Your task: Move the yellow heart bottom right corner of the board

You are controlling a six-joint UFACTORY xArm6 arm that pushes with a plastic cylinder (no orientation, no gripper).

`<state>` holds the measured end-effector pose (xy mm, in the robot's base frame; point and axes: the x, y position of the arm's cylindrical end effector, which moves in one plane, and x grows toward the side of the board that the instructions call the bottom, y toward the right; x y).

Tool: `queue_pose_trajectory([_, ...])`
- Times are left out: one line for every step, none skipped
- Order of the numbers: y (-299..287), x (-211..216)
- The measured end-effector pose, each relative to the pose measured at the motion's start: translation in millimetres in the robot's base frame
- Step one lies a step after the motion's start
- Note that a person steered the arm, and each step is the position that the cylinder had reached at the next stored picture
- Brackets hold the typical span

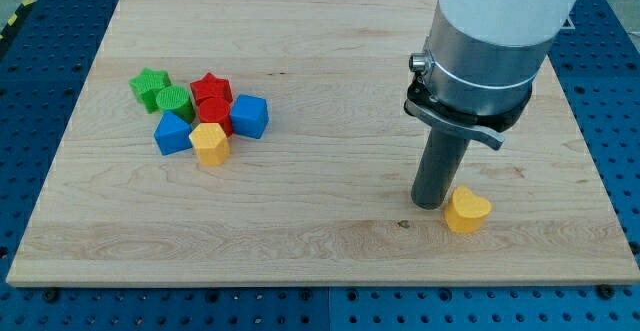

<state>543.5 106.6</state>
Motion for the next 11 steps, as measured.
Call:
queue_pose_trajectory([0, 0])
queue_pose_trajectory([1, 3])
queue_pose_trajectory([10, 3])
queue_pose_trajectory([14, 17])
queue_pose_trajectory([19, 21])
queue_pose_trajectory([26, 28])
queue_pose_trajectory([26, 43])
queue_pose_trajectory([26, 43])
queue_pose_trajectory([26, 43])
queue_pose_trajectory([26, 43])
queue_pose_trajectory([36, 43])
